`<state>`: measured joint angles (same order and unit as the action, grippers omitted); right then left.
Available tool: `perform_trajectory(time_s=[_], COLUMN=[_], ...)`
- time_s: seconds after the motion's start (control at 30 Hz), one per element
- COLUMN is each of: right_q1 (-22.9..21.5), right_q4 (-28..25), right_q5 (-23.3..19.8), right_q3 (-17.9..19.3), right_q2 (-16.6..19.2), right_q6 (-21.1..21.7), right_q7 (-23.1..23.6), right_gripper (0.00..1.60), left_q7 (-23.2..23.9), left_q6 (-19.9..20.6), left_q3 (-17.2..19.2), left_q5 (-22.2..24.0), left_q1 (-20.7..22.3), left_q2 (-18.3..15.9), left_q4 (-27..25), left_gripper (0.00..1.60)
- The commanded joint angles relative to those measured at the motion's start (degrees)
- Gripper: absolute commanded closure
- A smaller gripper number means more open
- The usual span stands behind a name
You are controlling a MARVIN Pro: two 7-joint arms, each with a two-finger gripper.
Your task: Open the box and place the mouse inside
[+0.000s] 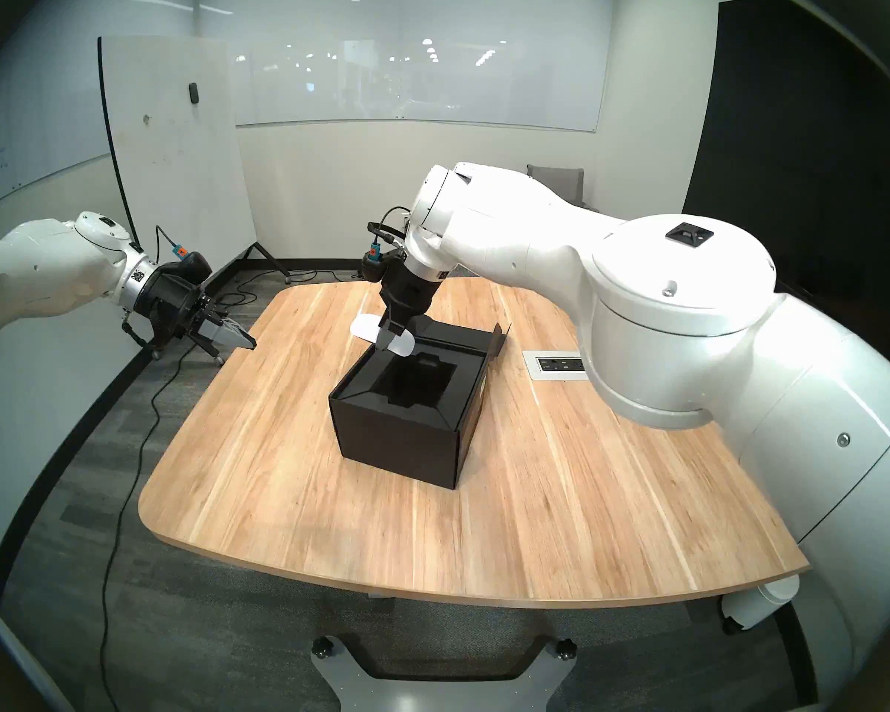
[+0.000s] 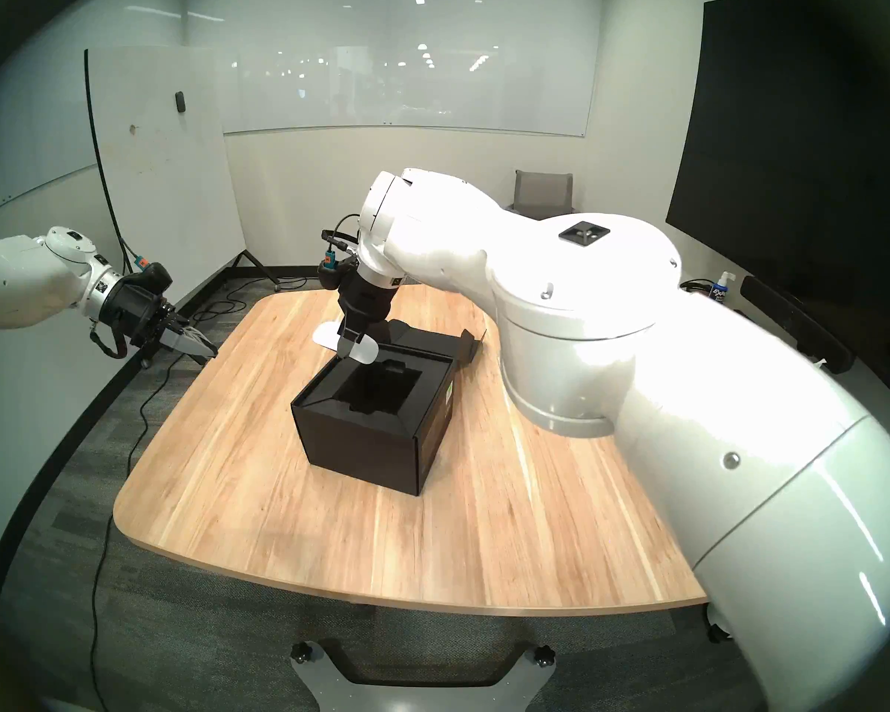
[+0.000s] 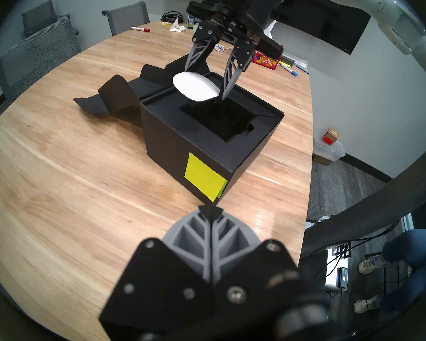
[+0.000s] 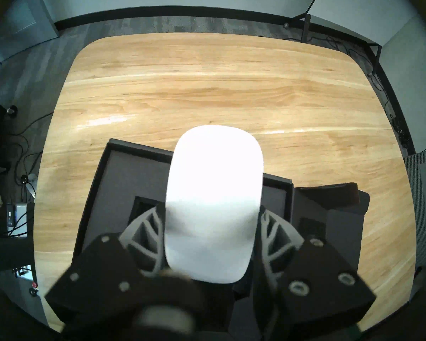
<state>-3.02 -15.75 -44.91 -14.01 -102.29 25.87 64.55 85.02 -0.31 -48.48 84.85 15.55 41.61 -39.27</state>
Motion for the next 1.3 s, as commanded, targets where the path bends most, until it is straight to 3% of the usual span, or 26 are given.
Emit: perform_trajectory(time_s=[0.0,0.43,1.27], right_q1=[-2.1,-2.6,-2.5], right_q4=[-1.1,-5.9,-18.6], right_q5=[0.2,0.5,-0.5], right_q3=[-0.3,-0.7,0.2], right_q2=[1.3,3.9,10.3], right_q6=[2.9,8.4,17.4], right_q7=[0.7,2.0,-1.3], right_gripper=[1.60,1.60,1.60], left_q7=[0.0,0.0,0.0], left_q6=[0.0,0.0,0.0], left_q3=[0.3,0.3,0.2], left_q5=[0.4,0.4,0.4], left_q1=[1.2,1.1,1.2], left_q2=[0.0,0.0,0.0], left_q4=[0.0,0.0,0.0], left_gripper=[1.60,1.60,1.60])
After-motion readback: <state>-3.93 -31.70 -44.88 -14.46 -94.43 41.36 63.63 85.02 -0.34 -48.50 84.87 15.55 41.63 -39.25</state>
